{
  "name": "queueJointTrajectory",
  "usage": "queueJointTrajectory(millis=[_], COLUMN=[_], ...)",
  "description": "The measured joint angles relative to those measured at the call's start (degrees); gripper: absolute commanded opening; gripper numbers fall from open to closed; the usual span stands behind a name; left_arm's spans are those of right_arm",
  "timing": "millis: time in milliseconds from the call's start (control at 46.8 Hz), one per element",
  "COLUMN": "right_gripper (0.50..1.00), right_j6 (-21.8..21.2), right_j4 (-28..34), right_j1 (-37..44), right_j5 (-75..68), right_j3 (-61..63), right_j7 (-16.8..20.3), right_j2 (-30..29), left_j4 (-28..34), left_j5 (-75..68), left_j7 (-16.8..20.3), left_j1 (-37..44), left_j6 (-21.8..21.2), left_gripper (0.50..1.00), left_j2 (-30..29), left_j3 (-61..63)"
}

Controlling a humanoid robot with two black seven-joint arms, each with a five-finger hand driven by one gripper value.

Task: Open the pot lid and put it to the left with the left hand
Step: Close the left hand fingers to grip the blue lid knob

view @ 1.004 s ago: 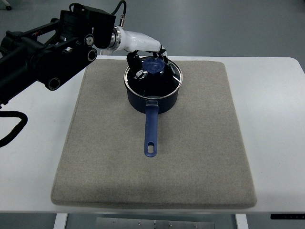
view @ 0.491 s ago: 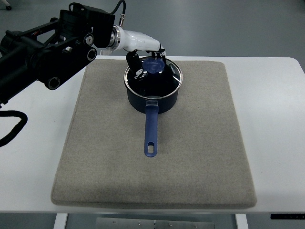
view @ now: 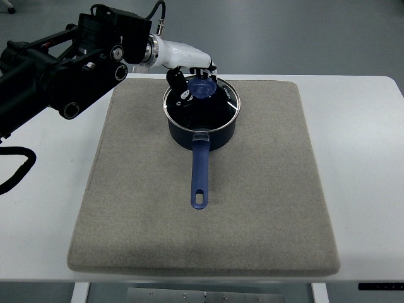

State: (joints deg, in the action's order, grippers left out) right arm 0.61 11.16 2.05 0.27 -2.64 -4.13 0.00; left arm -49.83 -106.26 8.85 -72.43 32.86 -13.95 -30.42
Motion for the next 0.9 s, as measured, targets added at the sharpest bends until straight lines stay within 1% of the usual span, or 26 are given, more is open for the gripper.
queueJointTrajectory(millis=[128,214,384,448,491,512,598,683,897], right_gripper=[0.917,0.917,0.917,0.917,0.917,0.917,0.917,0.917,0.917], right_j6=[0.0,0.0,0.0,0.0,0.0,0.0,0.0,0.0,0.0], right_j4=[0.0,0.0,0.0,0.0,0.0,0.0,0.0,0.0,0.0], right_j1=[0.0,0.0,0.0,0.0,0.0,0.0,0.0,0.0,0.0], right_j5=[0.0,0.0,0.0,0.0,0.0,0.0,0.0,0.0,0.0], right_j3=[0.0,0.0,0.0,0.0,0.0,0.0,0.0,0.0,0.0], right_j7=[0.0,0.0,0.0,0.0,0.0,0.0,0.0,0.0,0.0], right_j2=[0.0,0.0,0.0,0.0,0.0,0.0,0.0,0.0,0.0], left_j4=[0.1,0.2,0.2,0.3,0.4,0.4,0.4,0.4,1.0], left_j5=[-0.1,-0.1,0.0,0.1,0.1,0.2,0.3,0.5,0.7], left_j7=[0.0,0.0,0.0,0.0,0.0,0.0,0.0,0.0,0.0], left_j1=[0.1,0.1,-0.2,-0.2,-0.3,-0.3,-0.3,-0.3,-0.2], left_j6=[-0.1,-0.1,-0.1,-0.1,-0.1,-0.1,-0.1,-0.1,-0.1], left_gripper=[0.703,0.686,0.683,0.66,0.63,0.626,0.621,0.598,0.593], left_j2=[0.0,0.0,-0.3,-0.4,-0.4,-0.5,-0.6,-0.6,-0.6], left_j3=[0.0,0.0,0.0,0.0,-0.1,-0.1,-0.1,-0.1,-0.1])
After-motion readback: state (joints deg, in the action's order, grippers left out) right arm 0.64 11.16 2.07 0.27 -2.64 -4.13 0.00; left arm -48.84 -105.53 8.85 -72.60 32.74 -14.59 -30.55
